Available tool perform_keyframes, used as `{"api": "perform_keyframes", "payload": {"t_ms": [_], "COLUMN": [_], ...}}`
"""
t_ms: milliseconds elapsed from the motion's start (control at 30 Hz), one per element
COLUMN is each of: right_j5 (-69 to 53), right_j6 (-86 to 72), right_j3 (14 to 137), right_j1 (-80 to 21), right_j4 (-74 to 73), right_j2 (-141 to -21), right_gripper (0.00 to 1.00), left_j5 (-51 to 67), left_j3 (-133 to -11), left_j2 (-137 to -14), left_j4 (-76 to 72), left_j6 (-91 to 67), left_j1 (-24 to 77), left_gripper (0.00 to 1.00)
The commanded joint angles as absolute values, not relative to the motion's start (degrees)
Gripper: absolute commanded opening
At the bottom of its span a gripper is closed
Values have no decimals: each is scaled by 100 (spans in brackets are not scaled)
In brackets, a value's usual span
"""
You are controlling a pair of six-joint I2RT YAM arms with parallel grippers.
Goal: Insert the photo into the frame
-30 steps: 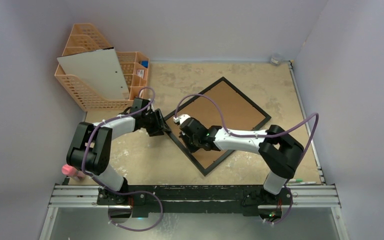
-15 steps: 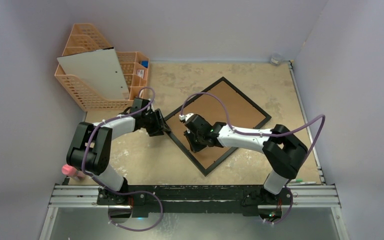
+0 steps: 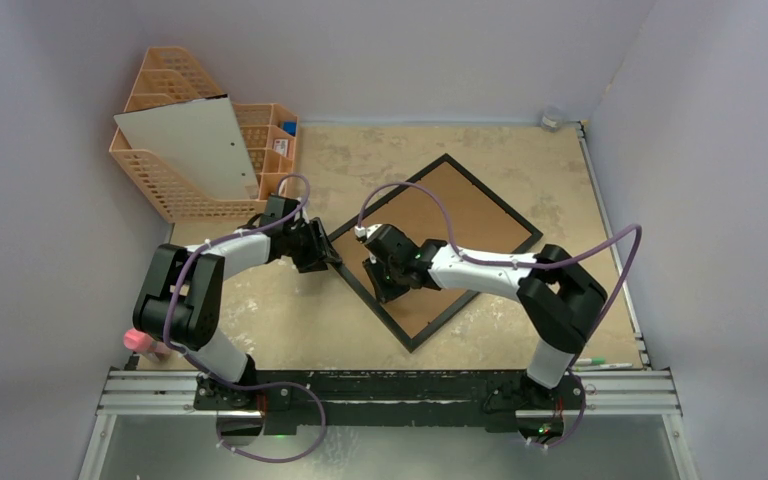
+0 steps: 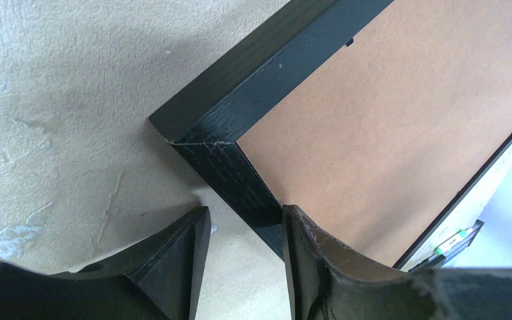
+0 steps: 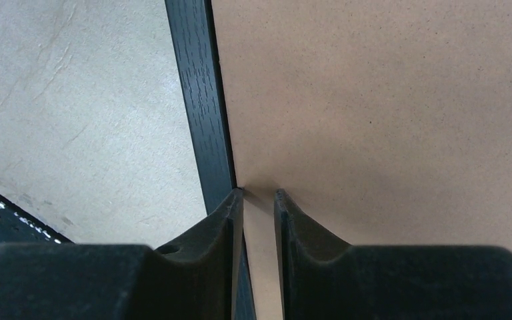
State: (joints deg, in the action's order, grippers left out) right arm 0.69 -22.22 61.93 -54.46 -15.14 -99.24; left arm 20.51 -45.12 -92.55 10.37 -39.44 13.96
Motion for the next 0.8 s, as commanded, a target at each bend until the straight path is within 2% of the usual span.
{"api": "perform_keyframes", "payload": {"t_ms": [0,267,767], "right_j5": [75,353,482], "right_j6": [-2404,-2132,-2171], "right_j3": [6217,6138,6314], "right_j1": [-5451,-5457,-5508], "right_j4": [-1734,-1770,-2067], "right_j2": [-10309,-10324,-10691], "right_gripper": [28,20,25], "left_j5": [1534,1538,1529], "left_j3": [-4334,-4333,-4315], "left_j2": [-9325,-9342,-9343], "left_j4": [1490,1485,1455], "left_j6": [-3771,-3753,-3762], "left_j1": [1389,1389,1389], "left_gripper": [46,46,46]}}
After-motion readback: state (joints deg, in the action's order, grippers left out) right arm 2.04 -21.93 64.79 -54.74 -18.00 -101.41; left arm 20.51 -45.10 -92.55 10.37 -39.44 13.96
